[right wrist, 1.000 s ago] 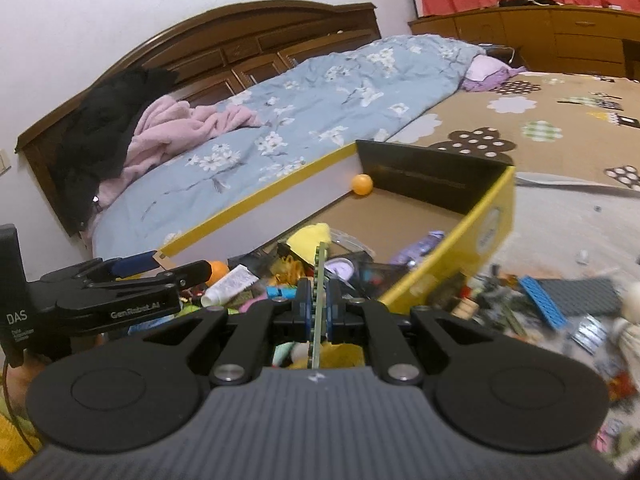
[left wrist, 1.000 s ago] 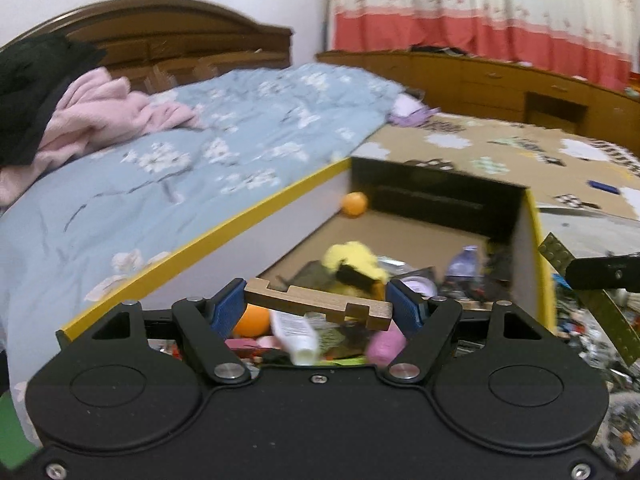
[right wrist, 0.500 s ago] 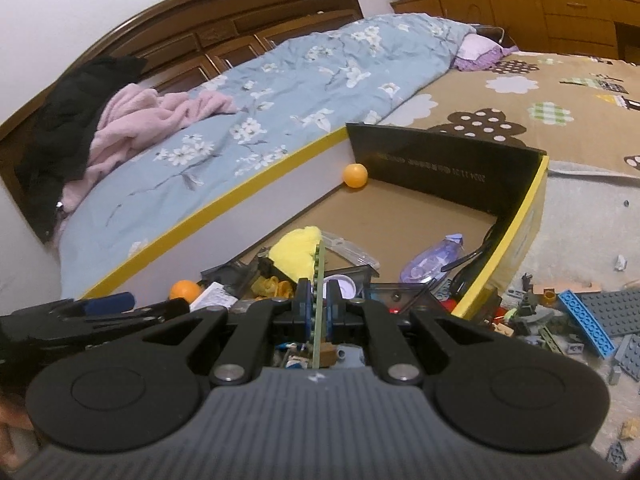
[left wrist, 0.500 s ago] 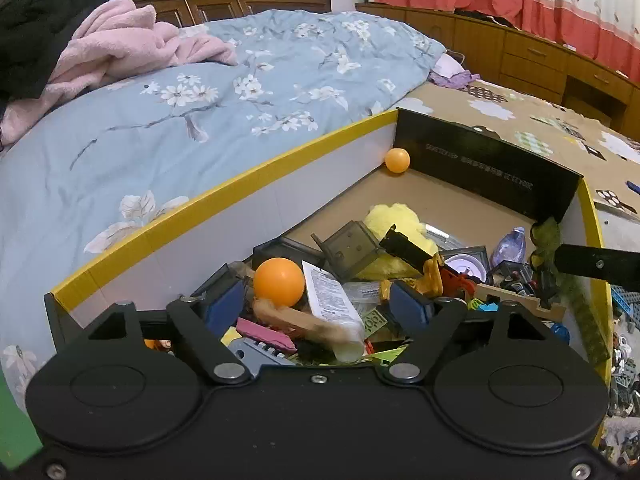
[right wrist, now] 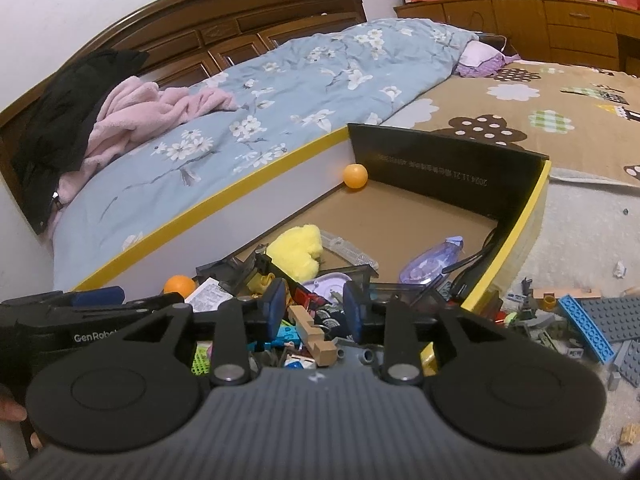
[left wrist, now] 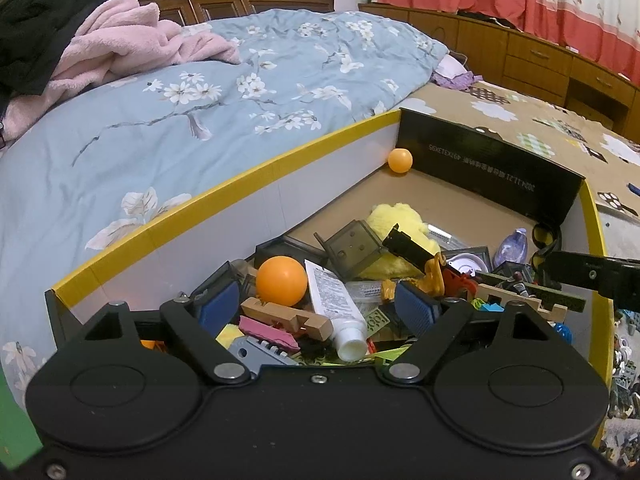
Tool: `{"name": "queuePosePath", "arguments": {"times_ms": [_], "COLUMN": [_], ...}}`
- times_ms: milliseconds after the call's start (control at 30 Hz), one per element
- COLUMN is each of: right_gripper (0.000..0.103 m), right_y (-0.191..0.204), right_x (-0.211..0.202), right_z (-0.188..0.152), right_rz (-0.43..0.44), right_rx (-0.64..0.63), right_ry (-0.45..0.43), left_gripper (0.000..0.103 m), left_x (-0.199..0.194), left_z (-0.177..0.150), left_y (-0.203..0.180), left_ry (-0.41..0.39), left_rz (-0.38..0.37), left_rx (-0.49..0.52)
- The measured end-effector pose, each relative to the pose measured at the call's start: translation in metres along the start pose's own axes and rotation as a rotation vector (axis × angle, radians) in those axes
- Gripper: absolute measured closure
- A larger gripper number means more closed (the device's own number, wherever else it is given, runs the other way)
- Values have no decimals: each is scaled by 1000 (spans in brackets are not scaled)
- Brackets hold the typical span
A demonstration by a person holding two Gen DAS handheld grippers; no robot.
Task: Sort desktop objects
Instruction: 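Carry the tan plank and green plate into the yellow box, opening both grippers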
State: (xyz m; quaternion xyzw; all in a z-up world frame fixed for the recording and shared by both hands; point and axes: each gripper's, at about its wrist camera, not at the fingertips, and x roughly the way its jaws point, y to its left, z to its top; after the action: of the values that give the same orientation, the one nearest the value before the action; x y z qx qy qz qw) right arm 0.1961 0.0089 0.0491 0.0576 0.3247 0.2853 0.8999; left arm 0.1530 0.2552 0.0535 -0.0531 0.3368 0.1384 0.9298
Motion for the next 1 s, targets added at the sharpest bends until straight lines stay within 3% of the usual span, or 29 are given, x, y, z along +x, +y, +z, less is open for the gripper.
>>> {"name": "queuePosePath", "arguments": {"times_ms": [300, 700, 1000], "right_gripper": [43, 41, 37], "right_y": [-1, -4, -11], "right_x": [-3, -12, -44], "right_z": [-2, -10, -22], "right_rz": [-2, 6, 19], "right_rx": [-1, 13, 35], "right_ry": [-8, -4, -28], "left_gripper": [18, 18, 18], "left_x": [-1, -6, -36], "left_z": [-1, -2, -9], "left_y": [0, -1, -13], "left_ry": [-5, -8, -26], "left_rz": [0, 8, -35], "left_rx": [2, -3, -5]}}
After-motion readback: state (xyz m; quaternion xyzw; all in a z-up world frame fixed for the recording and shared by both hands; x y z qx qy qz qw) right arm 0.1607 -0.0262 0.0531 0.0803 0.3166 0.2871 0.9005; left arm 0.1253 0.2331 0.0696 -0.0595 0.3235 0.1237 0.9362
